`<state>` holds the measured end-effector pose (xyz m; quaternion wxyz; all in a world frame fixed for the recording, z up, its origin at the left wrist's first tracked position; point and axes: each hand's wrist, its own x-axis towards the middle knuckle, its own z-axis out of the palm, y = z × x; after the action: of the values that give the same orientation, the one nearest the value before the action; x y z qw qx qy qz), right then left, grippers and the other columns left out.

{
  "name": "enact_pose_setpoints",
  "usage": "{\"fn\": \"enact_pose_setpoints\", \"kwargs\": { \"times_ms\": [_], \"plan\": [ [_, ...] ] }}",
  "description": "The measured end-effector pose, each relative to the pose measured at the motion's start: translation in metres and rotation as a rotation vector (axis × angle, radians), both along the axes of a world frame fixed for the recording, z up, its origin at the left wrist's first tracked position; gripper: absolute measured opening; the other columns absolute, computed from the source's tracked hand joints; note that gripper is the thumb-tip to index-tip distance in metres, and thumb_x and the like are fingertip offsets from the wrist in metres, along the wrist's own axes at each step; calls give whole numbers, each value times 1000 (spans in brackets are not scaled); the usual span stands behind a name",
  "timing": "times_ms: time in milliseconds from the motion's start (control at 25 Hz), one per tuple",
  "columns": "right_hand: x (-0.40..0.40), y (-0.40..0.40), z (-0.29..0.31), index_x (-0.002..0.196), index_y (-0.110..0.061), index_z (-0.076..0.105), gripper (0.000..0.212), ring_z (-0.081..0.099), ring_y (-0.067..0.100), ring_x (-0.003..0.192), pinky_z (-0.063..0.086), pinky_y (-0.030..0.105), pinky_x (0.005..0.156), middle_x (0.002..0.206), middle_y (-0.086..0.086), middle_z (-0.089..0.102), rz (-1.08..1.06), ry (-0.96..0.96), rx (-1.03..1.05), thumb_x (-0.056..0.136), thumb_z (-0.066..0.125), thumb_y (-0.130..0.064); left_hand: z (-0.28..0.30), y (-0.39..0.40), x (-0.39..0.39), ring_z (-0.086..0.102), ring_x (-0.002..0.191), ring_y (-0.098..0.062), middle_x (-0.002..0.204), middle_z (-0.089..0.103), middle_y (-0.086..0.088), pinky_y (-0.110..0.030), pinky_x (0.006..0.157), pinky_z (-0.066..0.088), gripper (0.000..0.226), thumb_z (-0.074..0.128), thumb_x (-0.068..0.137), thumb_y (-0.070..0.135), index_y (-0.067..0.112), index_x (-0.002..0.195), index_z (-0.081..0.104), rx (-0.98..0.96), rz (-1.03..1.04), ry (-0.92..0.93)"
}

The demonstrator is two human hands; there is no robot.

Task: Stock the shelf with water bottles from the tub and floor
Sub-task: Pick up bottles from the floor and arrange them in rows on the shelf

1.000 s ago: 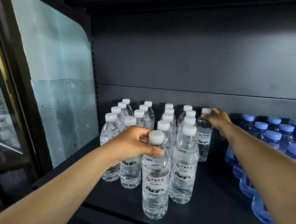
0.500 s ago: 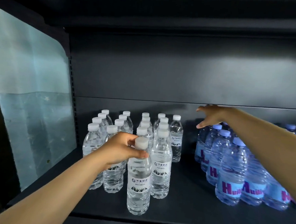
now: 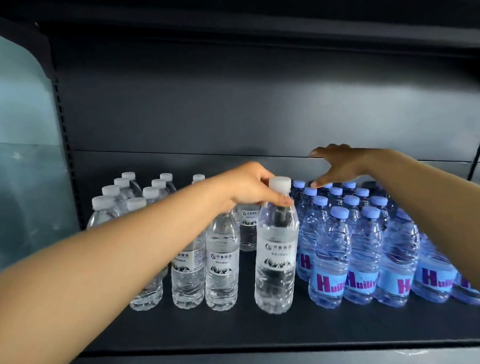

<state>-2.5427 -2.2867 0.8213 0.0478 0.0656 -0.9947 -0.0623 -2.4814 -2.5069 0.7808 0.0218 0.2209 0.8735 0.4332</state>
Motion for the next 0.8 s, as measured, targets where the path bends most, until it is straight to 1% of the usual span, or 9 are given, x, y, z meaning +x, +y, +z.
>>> {"fn": "enact_pose_setpoints", "kwargs": {
  "times_ms": [80, 160, 240, 320, 400, 520, 640, 720, 800],
  "plan": [
    [0, 7, -2, 147, -30, 16, 85, 32, 28, 135, 31, 41, 109, 150, 7, 27, -1, -14, -33, 80, 62, -56, 7, 12, -25, 51, 75, -17, 82, 62, -4, -24, 69, 40, 29, 82, 69, 21, 8, 93, 70, -81, 36, 18],
    [-3, 13, -5, 147, -33, 15, 83, 31, 27, 136, 31, 41, 110, 151, 5, 25, 0, -26, -59, 81, 61, -57, 9, 23, -51, 51, 75, -17, 80, 60, -1, -23, 68, 40, 27, 80, 72, 22, 12, 93, 68, -165, 65, 19],
    [-8, 14, -7, 147, -34, 15, 82, 31, 27, 136, 31, 42, 109, 150, 4, 25, 2, -32, -74, 82, 60, -57, 6, 28, -77, 55, 87, -19, 94, 63, -3, -26, 80, 43, 38, 80, 73, 22, 11, 106, 64, -231, 112, 10],
    [-16, 17, -8, 146, -35, 16, 81, 33, 27, 134, 32, 42, 108, 149, 4, 27, 7, -26, -86, 82, 60, -57, -2, 29, -102, 56, 104, -22, 113, 62, -6, -35, 97, 43, 53, 80, 72, 23, 10, 119, 58, -274, 168, -16],
    [-23, 19, -9, 146, -35, 16, 81, 32, 26, 134, 32, 42, 107, 149, 3, 27, 14, -24, -91, 82, 59, -58, -9, 27, -124, 55, 110, -25, 119, 61, -9, -41, 102, 42, 56, 81, 71, 23, 11, 121, 56, -284, 211, -45],
    [-32, 22, -10, 146, -34, 16, 80, 31, 26, 135, 31, 42, 107, 150, 3, 26, 26, -26, -109, 83, 58, -57, -17, 25, -145, 57, 98, -24, 111, 63, -12, -36, 89, 45, 49, 80, 72, 20, 8, 115, 59, -274, 246, -94],
    [-37, 20, -12, 146, -34, 16, 79, 29, 26, 136, 31, 43, 109, 150, 3, 26, 41, -30, -127, 82, 58, -57, -22, 28, -157, 52, 85, -23, 96, 59, -10, -34, 77, 42, 46, 80, 72, 19, 5, 112, 61, -328, 253, -103],
    [-39, 18, -14, 146, -33, 17, 78, 29, 25, 136, 30, 41, 109, 150, 3, 26, 54, -29, -130, 84, 58, -55, -26, 30, -163, 54, 87, -24, 98, 59, -11, -35, 82, 47, 50, 80, 72, 20, 3, 114, 60, -375, 258, -102],
    [-42, 17, -17, 147, -33, 17, 77, 29, 25, 136, 29, 40, 107, 150, 3, 26, 68, -21, -130, 85, 58, -53, -30, 30, -166, 58, 97, -26, 108, 59, -11, -40, 90, 49, 57, 80, 73, 20, 2, 120, 54, -404, 272, -109]
  ]
}}
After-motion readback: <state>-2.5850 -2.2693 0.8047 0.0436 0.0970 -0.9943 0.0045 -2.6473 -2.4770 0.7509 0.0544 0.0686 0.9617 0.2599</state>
